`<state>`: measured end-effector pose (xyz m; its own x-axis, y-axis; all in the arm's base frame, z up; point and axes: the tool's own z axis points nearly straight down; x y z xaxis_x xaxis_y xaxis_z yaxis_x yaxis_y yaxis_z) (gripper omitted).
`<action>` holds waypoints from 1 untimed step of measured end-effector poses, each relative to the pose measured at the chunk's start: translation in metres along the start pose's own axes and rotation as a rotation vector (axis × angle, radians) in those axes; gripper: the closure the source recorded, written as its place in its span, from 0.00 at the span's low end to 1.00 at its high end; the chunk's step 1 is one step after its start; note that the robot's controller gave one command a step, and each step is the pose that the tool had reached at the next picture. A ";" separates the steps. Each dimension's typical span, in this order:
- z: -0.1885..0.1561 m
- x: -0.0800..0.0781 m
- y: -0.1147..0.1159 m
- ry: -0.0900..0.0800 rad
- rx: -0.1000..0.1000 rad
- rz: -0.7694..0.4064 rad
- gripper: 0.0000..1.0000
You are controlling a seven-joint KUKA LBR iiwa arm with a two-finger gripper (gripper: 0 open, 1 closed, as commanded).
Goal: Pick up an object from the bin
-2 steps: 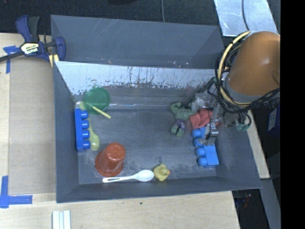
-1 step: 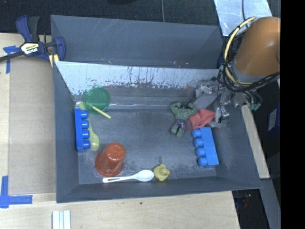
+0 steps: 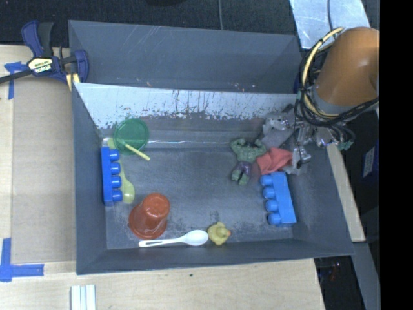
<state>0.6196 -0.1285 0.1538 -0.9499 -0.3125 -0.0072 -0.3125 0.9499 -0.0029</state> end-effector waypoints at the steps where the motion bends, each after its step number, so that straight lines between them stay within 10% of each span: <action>1: 0.020 0.000 -0.021 -0.003 0.002 0.314 0.00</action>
Offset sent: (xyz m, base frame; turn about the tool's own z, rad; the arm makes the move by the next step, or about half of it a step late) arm 0.0084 -0.0148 -0.0838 0.0728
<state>0.6261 -0.1480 0.1343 -0.9999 -0.0040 -0.0114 -0.0040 1.0000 -0.0024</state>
